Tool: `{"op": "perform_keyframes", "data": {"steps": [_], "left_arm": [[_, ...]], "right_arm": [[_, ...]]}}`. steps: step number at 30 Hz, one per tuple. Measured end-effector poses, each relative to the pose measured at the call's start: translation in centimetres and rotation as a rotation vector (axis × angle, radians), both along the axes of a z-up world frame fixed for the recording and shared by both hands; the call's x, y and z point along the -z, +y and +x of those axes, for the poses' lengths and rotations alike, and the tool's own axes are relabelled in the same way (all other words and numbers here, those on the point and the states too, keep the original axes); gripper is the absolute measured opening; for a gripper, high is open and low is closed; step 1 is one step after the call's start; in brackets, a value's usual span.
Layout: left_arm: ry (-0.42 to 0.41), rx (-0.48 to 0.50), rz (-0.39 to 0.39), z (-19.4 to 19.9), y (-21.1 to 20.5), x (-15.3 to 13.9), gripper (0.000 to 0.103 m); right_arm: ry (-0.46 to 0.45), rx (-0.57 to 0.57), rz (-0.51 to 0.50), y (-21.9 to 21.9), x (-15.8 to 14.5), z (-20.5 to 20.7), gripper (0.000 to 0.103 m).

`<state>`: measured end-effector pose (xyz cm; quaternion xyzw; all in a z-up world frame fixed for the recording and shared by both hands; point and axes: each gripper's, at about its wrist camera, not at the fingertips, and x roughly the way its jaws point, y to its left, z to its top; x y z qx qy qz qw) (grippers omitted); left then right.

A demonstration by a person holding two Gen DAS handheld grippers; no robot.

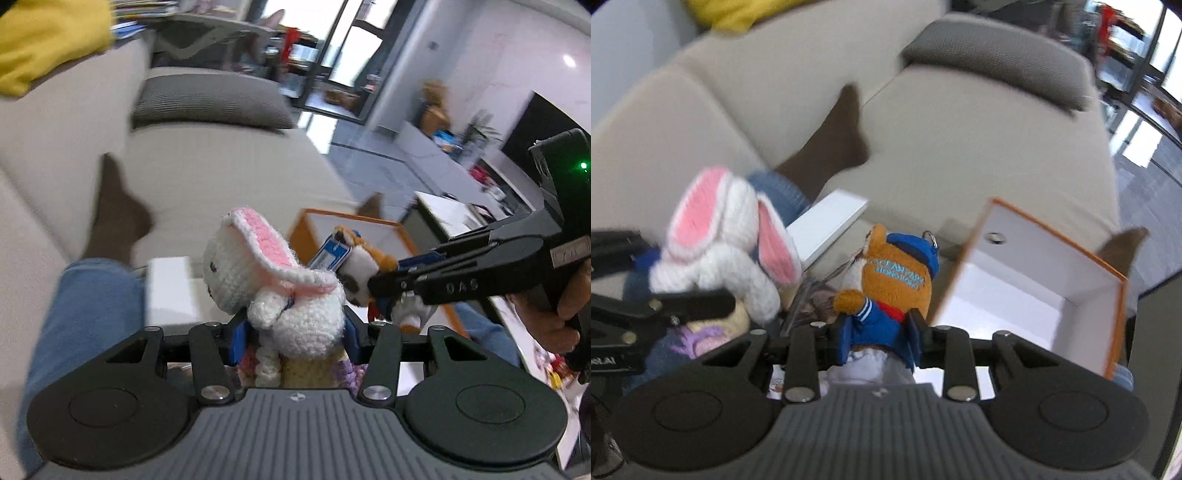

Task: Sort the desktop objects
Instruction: 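Carry the bunny with the left tool while the right tool carries the bear toward the orange box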

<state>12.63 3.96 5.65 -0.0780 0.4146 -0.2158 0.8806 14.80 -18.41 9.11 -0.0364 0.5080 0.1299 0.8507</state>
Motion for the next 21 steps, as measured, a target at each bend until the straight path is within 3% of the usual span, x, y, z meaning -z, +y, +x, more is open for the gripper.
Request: {"op": "perform_keyframes", "data": {"steps": [4, 10, 14, 21], "left_arm": [[-0.006, 0.112, 0.004, 1.2, -4.5, -0.3, 0.057], [0.042, 0.27, 0.028, 3.2, -12.0, 1.6, 0.057], [0.11, 0.365, 0.089, 4.9, -16.3, 4.9, 0.057], [0.255, 0.421, 0.162, 7.2, -20.5, 10.0, 0.057]], "right_arm": [[-0.041, 0.121, 0.049, -5.2, -0.9, -2.4, 0.033], [-0.034, 0.295, 0.125, -12.2, 1.0, -5.0, 0.033], [0.012, 0.362, 0.17, -15.2, 4.0, -5.7, 0.033], [0.1, 0.399, 0.224, -17.1, 9.5, -3.8, 0.033]]}}
